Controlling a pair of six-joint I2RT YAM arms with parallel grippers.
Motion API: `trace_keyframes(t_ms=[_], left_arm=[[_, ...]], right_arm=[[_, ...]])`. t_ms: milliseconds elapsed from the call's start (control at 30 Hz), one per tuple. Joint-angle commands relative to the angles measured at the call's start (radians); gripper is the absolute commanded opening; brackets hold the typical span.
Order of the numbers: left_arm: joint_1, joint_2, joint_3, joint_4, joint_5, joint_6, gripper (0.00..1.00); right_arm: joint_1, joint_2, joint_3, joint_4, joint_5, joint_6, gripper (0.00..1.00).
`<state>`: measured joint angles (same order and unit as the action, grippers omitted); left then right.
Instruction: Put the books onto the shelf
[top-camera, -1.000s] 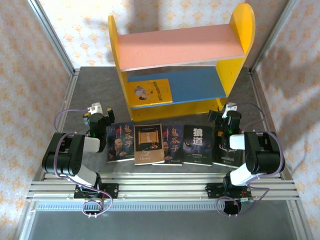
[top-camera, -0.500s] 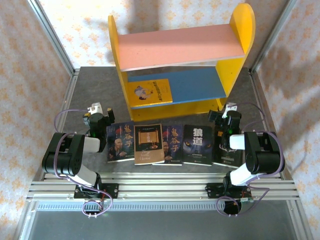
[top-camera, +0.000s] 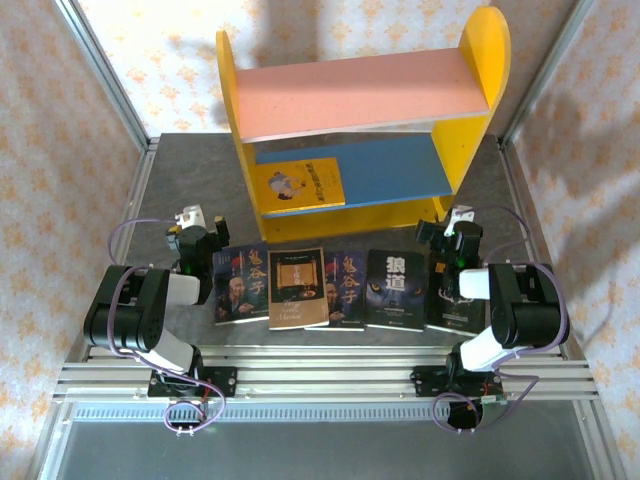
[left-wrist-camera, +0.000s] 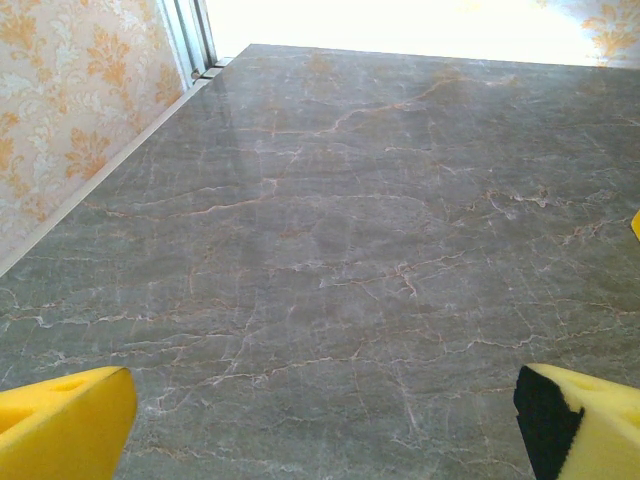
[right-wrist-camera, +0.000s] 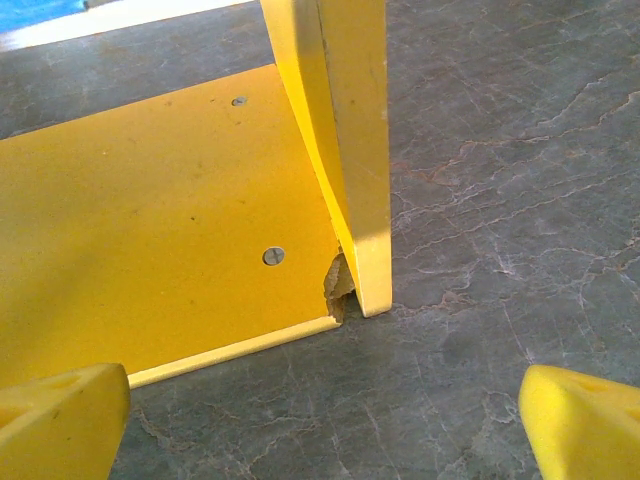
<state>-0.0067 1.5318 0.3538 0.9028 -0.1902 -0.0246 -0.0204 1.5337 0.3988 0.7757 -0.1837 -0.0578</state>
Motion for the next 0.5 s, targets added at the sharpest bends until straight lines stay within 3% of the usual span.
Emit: trace_keyframes(t_ms=[0,133,167,200,300,367,467], left_arm=[[-0.011,0.001,0.018,0.016,-0.002,0.017,0.99],[-0.029,-0.059,0.008,-0.022,-0.077,0.007,0.99],[-0.055,-0.067,-0.016,0.044,-0.131,0.037,0.99],[-0.106,-0.095,-0.025,0.046,-0.259,0.057,0.99],[-0.191,-0.249,-0.004,-0.051,-0.447,0.103,0.99],[-0.224,-0.381,0.062,-0.248,-0.521,0.037,0.99],[-0.226,-0.543,0.233,-0.682,-0.466,-0.159,0.99]], right_arm=[[-0.001,-0.017,0.013,0.011,0.048,0.0,0.99],[0.0,-0.089,0.003,-0.029,0.078,0.01,0.99],[0.001,-0.121,-0.006,-0.037,0.096,0.017,0.99],[0.002,-0.165,-0.005,-0.081,0.113,0.017,0.99],[0.029,-0.311,0.061,-0.318,0.214,0.0,0.99],[0.047,-0.412,0.091,-0.417,0.254,-0.002,0.99],[0.079,-0.568,0.13,-0.564,0.27,0.018,0.99]])
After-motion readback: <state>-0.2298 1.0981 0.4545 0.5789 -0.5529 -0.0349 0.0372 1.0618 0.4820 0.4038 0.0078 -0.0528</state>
